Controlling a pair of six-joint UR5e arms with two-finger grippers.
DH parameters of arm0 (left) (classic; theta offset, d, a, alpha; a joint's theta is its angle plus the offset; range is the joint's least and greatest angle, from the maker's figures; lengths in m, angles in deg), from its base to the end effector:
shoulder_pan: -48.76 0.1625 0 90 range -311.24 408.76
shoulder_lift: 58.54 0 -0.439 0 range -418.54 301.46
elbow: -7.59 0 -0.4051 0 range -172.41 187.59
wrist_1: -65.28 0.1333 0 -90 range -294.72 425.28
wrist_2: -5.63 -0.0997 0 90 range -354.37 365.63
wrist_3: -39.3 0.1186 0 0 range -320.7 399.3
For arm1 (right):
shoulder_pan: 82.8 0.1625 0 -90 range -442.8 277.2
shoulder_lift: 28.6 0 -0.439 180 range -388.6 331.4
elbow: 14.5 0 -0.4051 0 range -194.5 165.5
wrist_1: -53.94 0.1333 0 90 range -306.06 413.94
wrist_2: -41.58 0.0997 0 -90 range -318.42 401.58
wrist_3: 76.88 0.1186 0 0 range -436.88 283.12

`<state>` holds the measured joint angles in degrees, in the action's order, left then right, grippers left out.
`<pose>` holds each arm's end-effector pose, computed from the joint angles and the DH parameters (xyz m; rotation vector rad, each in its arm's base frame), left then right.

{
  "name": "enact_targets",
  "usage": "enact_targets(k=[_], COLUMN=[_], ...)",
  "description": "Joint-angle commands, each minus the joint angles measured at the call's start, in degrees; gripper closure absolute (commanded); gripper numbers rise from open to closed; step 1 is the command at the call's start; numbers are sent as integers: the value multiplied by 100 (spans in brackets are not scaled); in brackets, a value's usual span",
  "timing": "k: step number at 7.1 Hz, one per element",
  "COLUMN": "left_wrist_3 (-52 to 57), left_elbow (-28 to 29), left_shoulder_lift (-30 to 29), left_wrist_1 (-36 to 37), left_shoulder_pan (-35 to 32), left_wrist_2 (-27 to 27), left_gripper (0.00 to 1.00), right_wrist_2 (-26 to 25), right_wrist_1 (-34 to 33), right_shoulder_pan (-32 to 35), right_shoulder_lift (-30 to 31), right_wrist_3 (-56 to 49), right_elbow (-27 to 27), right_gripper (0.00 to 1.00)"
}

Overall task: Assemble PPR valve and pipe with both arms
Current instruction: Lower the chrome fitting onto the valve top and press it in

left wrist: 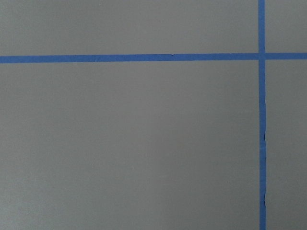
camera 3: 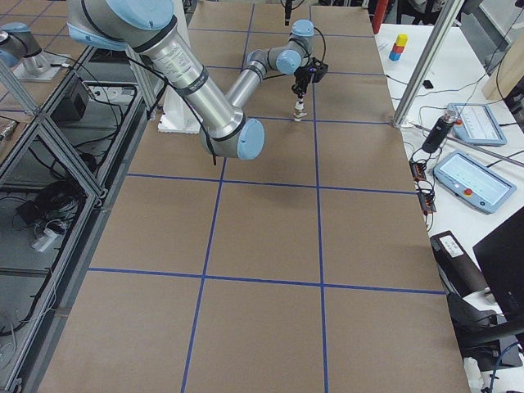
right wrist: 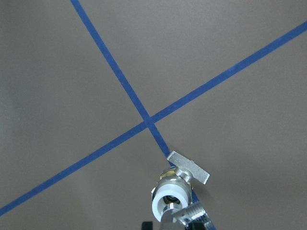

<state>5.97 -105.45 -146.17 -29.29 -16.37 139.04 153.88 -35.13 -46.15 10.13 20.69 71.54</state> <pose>0.1582 -0.4643 0.4935 0.0038 0.8539 0.0283 -0.5614 -0.5277 0.1381 -0.1473 -0.9078 0.5539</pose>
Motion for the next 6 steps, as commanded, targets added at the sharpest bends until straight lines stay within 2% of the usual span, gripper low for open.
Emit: enact_targets(k=[1,6], left_wrist_3=[-7,2], left_elbow=[1,1], left_shoulder_lift=[0,0], left_wrist_1=[0,0], left_shoulder_pan=[0,9], left_wrist_2=[0,0], left_gripper=[0,0], right_wrist_2=[-24,-24], right_wrist_1=[3,3], right_shoulder_pan=[-9,-70], right_shoulder_lift=[-32,-24], right_wrist_3=[-10,7], right_elbow=[-69,-69], right_gripper=[100,100])
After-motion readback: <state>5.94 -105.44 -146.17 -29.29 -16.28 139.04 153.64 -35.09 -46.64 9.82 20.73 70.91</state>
